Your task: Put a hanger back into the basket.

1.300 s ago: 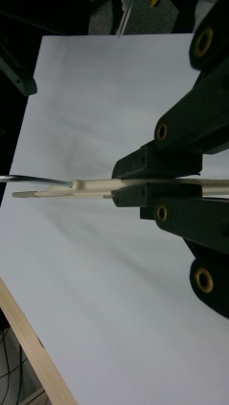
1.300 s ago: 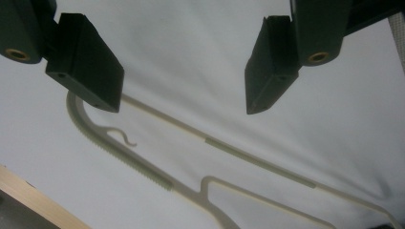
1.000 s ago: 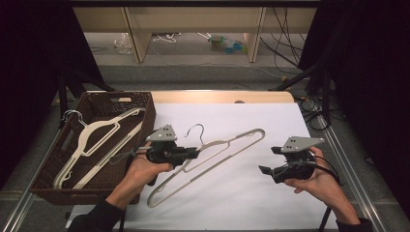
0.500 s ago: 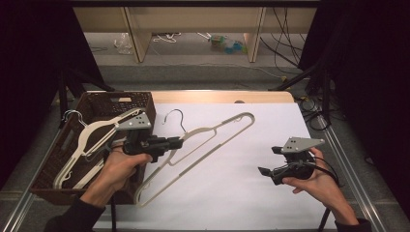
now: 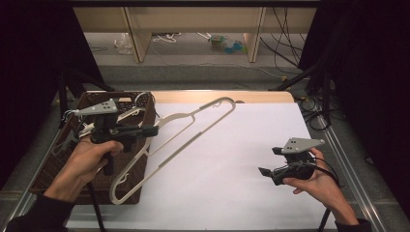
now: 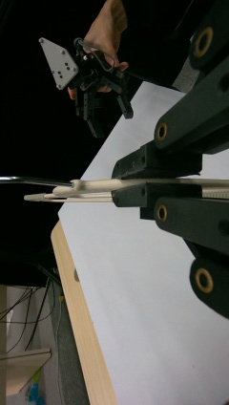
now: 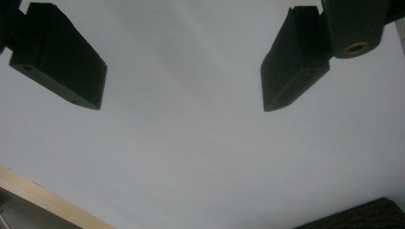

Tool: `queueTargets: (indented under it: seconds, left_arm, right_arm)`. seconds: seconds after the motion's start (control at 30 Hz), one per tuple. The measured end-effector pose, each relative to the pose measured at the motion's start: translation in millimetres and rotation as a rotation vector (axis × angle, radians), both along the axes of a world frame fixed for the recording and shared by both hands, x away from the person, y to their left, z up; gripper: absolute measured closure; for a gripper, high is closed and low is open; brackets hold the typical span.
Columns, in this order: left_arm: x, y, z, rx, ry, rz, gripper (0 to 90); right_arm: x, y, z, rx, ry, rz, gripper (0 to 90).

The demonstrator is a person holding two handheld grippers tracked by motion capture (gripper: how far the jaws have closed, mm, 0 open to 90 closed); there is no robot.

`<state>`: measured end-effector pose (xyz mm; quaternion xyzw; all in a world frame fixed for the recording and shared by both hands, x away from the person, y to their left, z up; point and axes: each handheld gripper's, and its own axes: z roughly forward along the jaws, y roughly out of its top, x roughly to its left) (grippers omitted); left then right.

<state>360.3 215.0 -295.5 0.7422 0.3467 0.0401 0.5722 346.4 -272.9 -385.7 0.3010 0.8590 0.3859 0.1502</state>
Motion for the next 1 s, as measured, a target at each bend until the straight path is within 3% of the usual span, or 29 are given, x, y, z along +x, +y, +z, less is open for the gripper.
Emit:
queueTargets:
  seconds: [0.1, 0.23, 0.6, 0.83, 1.0]
  left_arm:
    - [-0.5, 13.4, 3.9, -0.028, 0.008, 0.025, 85.9]
    - [-1.9, 33.2, 9.5, -0.028, 0.008, 0.066, 85.9]
    - [11.6, 99.8, 18.8, 0.027, -0.049, 0.181, 85.9]
    - [23.0, 131.3, 15.9, 0.056, -0.055, 0.238, 85.9]
    - [31.9, 144.3, 12.4, 0.072, -0.059, 0.271, 85.9]
  right_arm:
    - [0.0, -0.5, -0.6, -0.001, 0.000, -0.002, 16.8]
    - [0.4, -0.8, -2.3, -0.006, -0.002, -0.003, 16.9]
    - [0.6, -2.2, -3.5, -0.009, -0.003, -0.001, 16.9]
    - [0.7, -1.8, -3.6, -0.011, 0.001, 0.001, 17.0]
    - [0.8, -1.1, -4.2, -0.012, 0.006, 0.003, 17.1]
